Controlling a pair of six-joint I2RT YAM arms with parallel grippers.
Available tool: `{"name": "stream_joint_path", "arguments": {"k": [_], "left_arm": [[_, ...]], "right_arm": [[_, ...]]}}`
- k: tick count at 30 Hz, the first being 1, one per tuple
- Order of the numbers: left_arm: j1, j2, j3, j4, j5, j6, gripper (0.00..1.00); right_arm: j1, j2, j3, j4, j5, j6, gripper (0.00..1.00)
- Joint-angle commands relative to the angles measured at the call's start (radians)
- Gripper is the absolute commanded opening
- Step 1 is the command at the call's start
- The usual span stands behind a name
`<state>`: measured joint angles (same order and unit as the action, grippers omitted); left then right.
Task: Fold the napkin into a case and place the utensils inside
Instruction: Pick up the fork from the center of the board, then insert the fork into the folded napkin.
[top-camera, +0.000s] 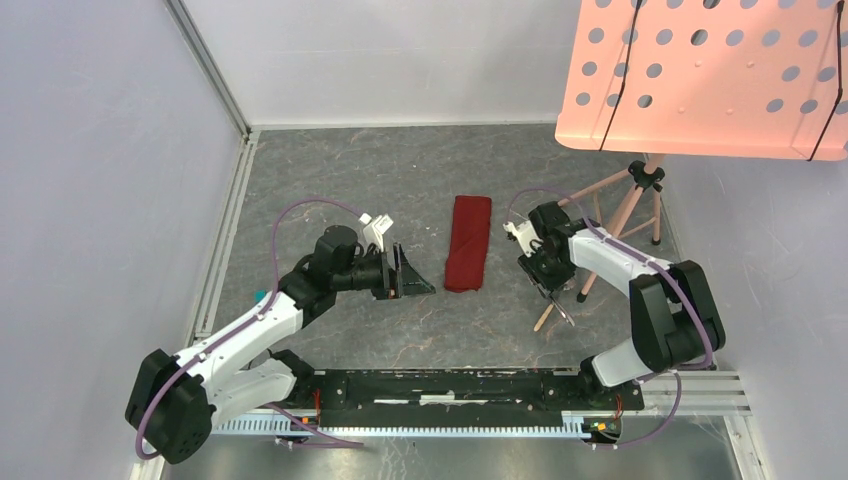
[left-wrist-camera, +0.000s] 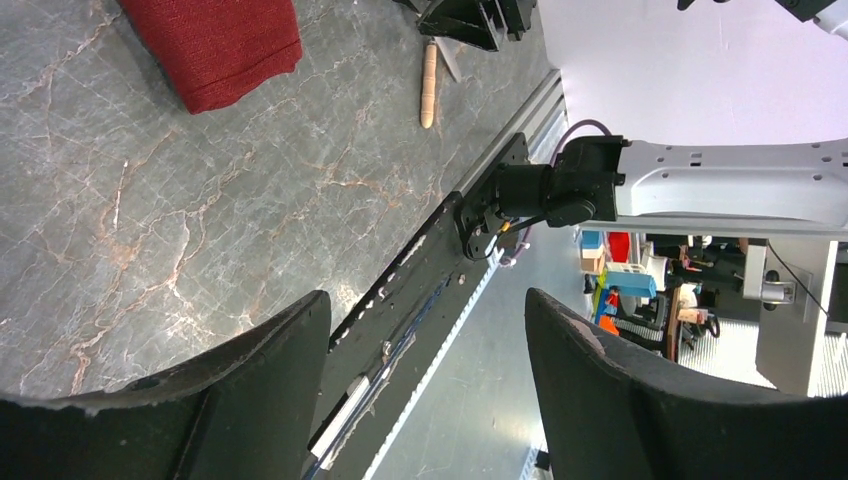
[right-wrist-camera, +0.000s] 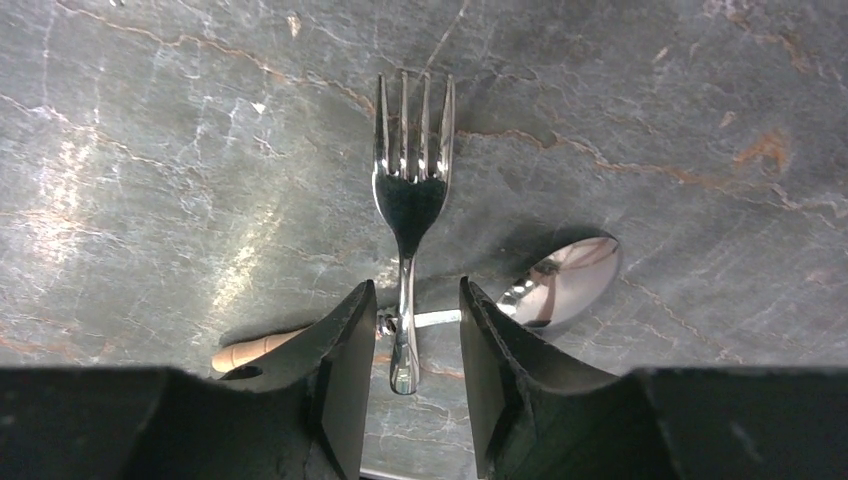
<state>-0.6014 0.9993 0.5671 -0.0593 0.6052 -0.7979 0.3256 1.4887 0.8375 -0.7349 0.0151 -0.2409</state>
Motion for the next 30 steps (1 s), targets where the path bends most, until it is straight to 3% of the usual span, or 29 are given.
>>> {"name": "stream_joint_path", "arguments": {"k": [1,5,13,19,24,30], "left_arm": [[0.005,-0.02,0.023,-0.008,0.006,0.049,0.78],[0.005,-0.041,0.031,-0.024,0.007,0.049,0.78],[0.005,-0.048,0.05,-0.11,-0.042,0.104,0.79],[0.005,0.047,0.033,-0.039,-0.055,0.079,0.79],[0.003,0.193,0.028,0.069,-0.02,0.035,0.77],[-0.029,0.34,0.01,0.256,-0.025,-0.058,0.73]], "right_arm": [[0.006,0.022,-0.001,0.049,-0.046,0.001,0.41],[0.013,0.043,-0.032,0.089,-0.067,0.013,0.37],[0.058,0.012,-0.01,0.132,0.016,0.037,0.0],[0.151,0.029,0.223,0.119,0.126,0.14,0.0],[0.173,0.237,0.542,0.07,0.085,0.321,0.0],[0.173,0.463,0.803,0.186,0.063,0.52,0.0]]}}
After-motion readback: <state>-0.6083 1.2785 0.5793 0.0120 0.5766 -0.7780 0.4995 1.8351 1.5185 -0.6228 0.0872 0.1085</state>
